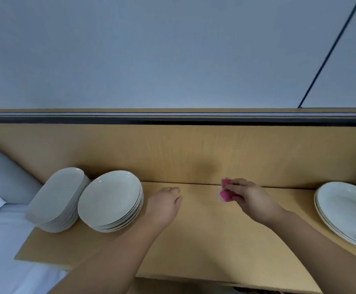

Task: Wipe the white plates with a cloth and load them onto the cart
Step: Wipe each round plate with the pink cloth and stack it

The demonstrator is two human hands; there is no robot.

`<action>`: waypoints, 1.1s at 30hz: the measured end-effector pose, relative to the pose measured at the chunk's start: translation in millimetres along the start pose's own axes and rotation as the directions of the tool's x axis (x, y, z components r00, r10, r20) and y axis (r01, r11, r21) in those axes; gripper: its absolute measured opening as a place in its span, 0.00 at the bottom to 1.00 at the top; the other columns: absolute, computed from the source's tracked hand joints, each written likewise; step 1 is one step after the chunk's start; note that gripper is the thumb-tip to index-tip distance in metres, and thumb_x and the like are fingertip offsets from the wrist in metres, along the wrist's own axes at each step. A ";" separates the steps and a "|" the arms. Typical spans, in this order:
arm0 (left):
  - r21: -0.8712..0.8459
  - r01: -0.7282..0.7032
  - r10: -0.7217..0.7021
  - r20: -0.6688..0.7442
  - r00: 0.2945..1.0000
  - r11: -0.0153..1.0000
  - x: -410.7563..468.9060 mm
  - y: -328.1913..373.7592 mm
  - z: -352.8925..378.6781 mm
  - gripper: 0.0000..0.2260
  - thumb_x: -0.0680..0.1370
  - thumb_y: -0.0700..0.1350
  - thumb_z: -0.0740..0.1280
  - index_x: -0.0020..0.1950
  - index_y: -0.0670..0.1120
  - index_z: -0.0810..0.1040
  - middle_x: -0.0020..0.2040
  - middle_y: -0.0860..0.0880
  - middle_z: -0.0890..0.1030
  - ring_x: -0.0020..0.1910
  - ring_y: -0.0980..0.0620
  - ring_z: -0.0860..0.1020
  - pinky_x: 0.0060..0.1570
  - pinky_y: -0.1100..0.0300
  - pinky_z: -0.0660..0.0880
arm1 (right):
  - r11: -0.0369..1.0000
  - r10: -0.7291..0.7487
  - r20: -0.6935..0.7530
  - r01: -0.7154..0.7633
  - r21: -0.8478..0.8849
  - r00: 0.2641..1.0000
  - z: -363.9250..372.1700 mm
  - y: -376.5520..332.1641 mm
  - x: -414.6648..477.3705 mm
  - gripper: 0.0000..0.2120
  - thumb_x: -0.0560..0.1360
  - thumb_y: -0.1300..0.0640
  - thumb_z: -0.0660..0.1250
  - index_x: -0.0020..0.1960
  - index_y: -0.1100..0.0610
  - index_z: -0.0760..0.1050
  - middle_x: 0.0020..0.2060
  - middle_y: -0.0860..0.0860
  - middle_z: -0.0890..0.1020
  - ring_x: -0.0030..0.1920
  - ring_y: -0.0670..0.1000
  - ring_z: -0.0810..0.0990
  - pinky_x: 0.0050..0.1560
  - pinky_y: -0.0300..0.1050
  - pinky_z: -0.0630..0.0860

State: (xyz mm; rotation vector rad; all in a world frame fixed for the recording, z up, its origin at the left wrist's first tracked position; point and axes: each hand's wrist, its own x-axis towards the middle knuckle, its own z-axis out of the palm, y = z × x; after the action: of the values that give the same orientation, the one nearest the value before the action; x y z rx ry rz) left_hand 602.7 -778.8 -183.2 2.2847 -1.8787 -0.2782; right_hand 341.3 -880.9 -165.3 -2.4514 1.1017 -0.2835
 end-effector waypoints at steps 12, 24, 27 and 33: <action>-0.110 -0.415 0.426 0.116 0.897 0.903 57.6 228.5 71.9 0.11 0.81 0.53 0.58 0.55 0.48 0.75 0.52 0.51 0.81 0.51 0.47 0.78 0.46 0.54 0.75 | 0.886 0.462 -0.214 -0.456 0.080 0.861 -80.8 134.6 -163.0 0.17 0.79 0.61 0.64 0.66 0.50 0.76 0.67 0.43 0.73 0.66 0.47 0.72 0.63 0.39 0.68; -0.283 -0.311 0.390 0.290 0.874 0.907 104.4 384.1 137.3 0.11 0.82 0.48 0.58 0.62 0.47 0.72 0.47 0.49 0.79 0.46 0.46 0.77 0.42 0.55 0.72 | 0.843 0.536 -0.217 -0.529 0.095 0.816 -102.4 238.7 -247.8 0.18 0.76 0.63 0.69 0.64 0.53 0.79 0.63 0.50 0.78 0.62 0.54 0.77 0.62 0.49 0.74; -0.314 -0.228 0.332 0.336 0.881 0.922 116.0 401.5 145.6 0.14 0.81 0.45 0.60 0.67 0.45 0.71 0.57 0.47 0.79 0.55 0.45 0.77 0.46 0.58 0.70 | 0.850 0.526 -0.203 -0.516 0.103 0.826 -105.6 255.1 -246.3 0.18 0.76 0.63 0.69 0.65 0.53 0.78 0.65 0.50 0.77 0.64 0.54 0.76 0.63 0.50 0.74; -0.175 -0.149 0.207 0.391 0.897 0.973 126.8 426.0 152.4 0.10 0.79 0.37 0.59 0.58 0.41 0.74 0.51 0.47 0.78 0.46 0.48 0.75 0.42 0.57 0.70 | 0.850 0.525 -0.149 -0.510 0.130 0.838 -110.3 276.0 -239.6 0.18 0.78 0.62 0.67 0.67 0.53 0.76 0.68 0.50 0.74 0.67 0.52 0.73 0.67 0.47 0.70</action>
State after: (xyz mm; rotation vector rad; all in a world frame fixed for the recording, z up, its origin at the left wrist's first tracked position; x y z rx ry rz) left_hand 183.9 -986.9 -229.5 2.0586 -2.1585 -0.8913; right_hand -38.6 -897.4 -198.7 -1.9773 1.7405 -0.3712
